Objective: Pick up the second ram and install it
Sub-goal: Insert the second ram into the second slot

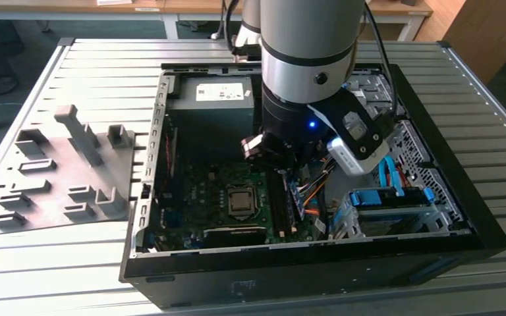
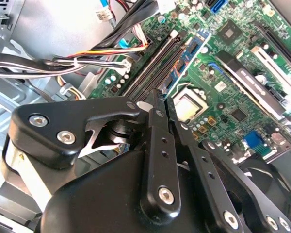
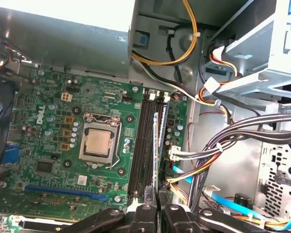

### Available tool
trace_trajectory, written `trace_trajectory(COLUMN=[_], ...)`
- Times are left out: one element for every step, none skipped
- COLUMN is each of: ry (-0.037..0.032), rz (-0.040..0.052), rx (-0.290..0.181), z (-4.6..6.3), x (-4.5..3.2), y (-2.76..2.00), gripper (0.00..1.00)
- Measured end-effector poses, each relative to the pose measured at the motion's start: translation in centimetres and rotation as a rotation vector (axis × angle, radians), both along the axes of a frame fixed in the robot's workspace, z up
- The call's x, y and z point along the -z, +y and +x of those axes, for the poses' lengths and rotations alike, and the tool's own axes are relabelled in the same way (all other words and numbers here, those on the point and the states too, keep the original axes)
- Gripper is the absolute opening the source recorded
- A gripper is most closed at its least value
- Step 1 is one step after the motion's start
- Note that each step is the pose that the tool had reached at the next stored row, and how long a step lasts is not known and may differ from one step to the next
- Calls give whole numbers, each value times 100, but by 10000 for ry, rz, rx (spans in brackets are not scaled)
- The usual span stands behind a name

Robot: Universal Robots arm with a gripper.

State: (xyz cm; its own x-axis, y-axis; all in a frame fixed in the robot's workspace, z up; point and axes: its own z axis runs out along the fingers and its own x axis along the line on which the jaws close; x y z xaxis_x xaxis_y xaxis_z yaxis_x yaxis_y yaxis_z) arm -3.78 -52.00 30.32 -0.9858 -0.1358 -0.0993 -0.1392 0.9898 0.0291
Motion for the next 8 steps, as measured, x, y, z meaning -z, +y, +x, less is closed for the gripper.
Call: trace_trajectory(ry=[0, -1, 0, 0, 0, 0, 0, 0], rz=[0, 0, 0, 0, 0, 0, -1, -1], rx=[39, 79, 123, 169, 221, 269, 318, 368], z=[0, 0, 0, 0, 0, 0, 0, 0], x=[0, 1, 0, 1, 1, 1, 1, 1], y=[0, 0, 0, 0, 0, 0, 0, 0], gripper=[14, 14, 14, 14, 14, 14, 14, 14])
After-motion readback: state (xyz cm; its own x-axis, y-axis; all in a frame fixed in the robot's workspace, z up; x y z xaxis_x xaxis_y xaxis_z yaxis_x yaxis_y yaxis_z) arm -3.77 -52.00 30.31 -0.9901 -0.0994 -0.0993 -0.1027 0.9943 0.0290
